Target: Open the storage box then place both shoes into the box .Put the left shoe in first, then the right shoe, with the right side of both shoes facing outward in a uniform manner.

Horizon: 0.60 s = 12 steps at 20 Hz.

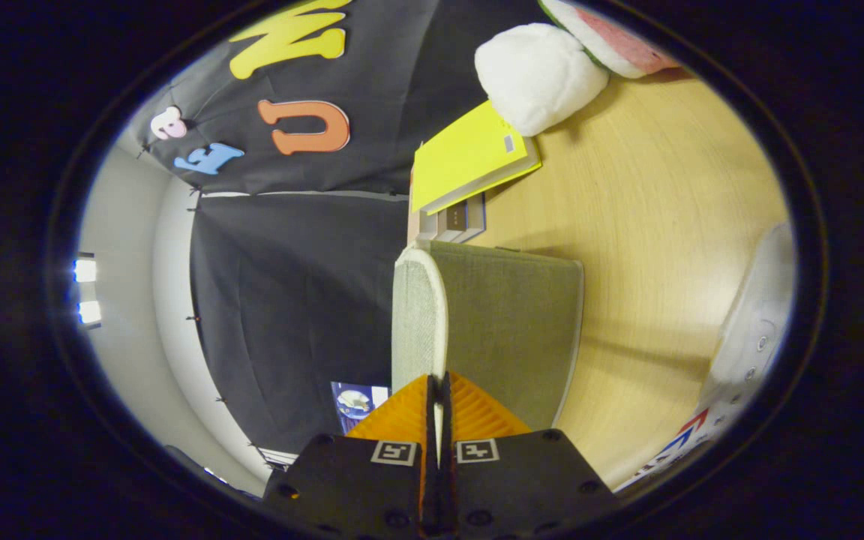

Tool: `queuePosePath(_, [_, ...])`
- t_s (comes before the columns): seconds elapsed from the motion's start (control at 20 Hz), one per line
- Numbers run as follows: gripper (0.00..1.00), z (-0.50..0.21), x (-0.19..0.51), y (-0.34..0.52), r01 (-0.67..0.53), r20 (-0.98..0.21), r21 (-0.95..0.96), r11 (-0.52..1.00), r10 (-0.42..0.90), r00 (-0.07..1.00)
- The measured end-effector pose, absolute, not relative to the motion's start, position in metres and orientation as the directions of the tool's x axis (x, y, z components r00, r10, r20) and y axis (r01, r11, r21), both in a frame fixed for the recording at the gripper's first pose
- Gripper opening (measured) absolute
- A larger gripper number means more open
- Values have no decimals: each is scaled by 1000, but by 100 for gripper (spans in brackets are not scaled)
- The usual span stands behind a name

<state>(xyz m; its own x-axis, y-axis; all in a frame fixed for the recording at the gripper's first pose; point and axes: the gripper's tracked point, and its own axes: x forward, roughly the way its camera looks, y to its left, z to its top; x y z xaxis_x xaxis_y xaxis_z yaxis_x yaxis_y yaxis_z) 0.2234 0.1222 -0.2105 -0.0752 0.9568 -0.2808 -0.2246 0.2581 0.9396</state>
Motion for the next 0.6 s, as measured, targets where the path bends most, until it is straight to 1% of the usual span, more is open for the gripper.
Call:
queuePosePath(0.2, [5,-197,217,122,-246,-284,934,257,956,-78])
queuePosePath(0.6, [5,-147,204,140,-280,-270,926,255,963,-15])
